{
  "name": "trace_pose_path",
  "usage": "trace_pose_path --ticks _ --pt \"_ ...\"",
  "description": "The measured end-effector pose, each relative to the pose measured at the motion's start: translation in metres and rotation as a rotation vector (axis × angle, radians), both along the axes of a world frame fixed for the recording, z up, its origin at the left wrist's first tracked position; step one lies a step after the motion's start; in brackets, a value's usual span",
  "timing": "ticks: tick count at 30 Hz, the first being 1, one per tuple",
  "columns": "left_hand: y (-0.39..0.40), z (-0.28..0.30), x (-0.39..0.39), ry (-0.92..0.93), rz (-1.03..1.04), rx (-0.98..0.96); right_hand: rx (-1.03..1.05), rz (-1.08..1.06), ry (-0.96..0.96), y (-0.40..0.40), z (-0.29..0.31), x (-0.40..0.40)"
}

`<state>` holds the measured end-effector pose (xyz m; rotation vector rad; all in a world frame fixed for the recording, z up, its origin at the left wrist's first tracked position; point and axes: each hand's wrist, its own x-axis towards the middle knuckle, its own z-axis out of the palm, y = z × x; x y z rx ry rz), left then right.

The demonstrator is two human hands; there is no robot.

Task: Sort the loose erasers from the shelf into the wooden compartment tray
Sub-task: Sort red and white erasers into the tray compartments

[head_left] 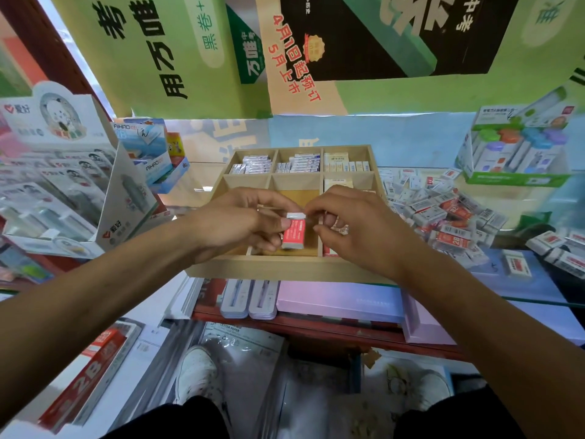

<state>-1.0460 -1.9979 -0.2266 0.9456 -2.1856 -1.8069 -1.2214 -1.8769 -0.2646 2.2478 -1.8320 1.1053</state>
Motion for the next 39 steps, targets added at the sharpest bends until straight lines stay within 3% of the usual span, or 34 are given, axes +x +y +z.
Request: trace_pose_path --ticks 9,13,16,19,24,32,39 --pt "0.003 -0.002 0.0 -0.009 -0.027 0.159 -0.062 -0.001 0.098 -0.001 -0.006 0.006" --pt "0.004 -0.001 0.0 -0.004 -0.013 -0.336 0.035 -0.052 0.085 -0.001 -0.003 0.006" --pt "0.005 0.002 0.0 0.068 -0.175 -0.801 0.1 -0.109 0.022 -0.003 -0.001 0.005" --pt "-0.001 0.004 0.001 -0.017 -0.319 -1.221 0.101 -0.118 -0.043 -0.003 0.002 0.009" --pt "-0.01 0.0 0.01 -0.172 -0.248 -1.085 0.117 -0.128 -0.065 -0.001 0.002 0.008" --pt "-0.011 -0.001 -0.002 -0.494 -0.199 -1.05 0.183 -0.186 -0.054 0.001 -0.002 -0.001" --pt "-0.014 -0.004 -0.005 -0.549 -0.252 -0.948 0.248 -0.149 -0.047 0.003 -0.004 -0.001"
